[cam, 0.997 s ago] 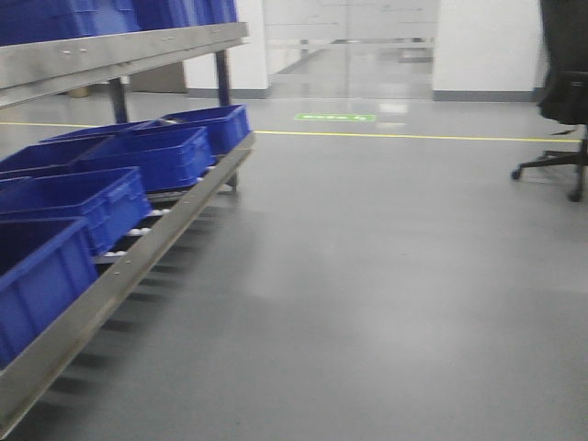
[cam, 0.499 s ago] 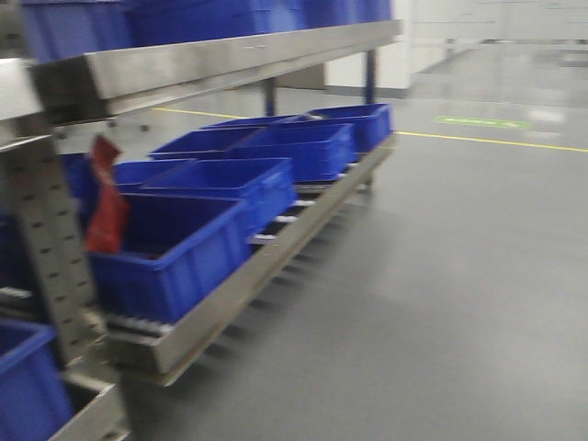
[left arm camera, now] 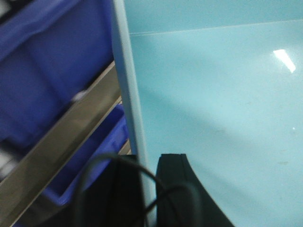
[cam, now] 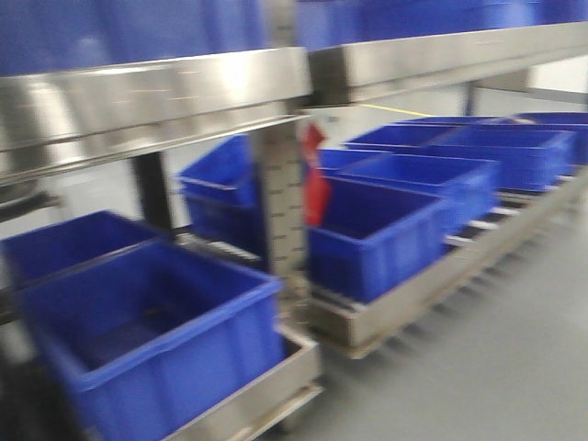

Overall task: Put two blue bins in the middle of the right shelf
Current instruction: 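Drive the base across the floor carrying the bin to another shelf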

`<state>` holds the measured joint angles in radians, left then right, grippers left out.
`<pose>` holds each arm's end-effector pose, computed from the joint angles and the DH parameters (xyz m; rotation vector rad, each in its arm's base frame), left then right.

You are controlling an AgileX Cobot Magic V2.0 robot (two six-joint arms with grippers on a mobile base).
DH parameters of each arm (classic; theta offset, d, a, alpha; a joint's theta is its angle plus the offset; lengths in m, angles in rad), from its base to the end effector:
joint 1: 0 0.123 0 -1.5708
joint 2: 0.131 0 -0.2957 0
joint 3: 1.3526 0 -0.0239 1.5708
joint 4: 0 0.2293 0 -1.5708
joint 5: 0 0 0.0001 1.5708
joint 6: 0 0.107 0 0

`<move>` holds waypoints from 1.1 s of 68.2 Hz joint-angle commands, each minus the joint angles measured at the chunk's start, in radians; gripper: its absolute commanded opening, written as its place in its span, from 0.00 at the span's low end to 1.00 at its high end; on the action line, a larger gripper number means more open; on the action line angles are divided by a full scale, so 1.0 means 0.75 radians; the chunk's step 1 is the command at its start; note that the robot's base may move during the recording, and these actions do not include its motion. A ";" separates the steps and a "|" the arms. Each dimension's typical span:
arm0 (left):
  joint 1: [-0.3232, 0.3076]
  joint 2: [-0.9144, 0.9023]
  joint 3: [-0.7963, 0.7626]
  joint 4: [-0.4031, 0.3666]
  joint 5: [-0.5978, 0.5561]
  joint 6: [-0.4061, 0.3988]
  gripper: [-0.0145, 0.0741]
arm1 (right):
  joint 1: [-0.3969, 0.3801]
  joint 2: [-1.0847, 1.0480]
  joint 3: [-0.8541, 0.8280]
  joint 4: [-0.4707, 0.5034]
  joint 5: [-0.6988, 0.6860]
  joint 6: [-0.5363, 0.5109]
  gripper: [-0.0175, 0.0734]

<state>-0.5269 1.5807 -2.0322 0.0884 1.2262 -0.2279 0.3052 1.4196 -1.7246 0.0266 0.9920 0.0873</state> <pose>0.2711 -0.1475 0.4863 0.3276 2.2472 -0.2929 0.2711 0.0879 0.4679 -0.2342 2.1691 0.2565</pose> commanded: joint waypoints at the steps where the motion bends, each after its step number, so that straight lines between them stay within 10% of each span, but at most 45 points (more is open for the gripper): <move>1: 0.004 -0.031 -0.021 0.015 -0.029 0.020 0.04 | -0.010 -0.006 -0.014 -0.076 -0.048 -0.023 0.02; 75: 0.004 -0.031 -0.021 0.015 -0.029 0.020 0.04 | -0.010 -0.006 -0.014 -0.076 -0.048 -0.023 0.02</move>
<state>-0.5269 1.5807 -2.0322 0.0949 1.2303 -0.2279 0.3077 1.4196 -1.7246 0.0307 0.9902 0.0873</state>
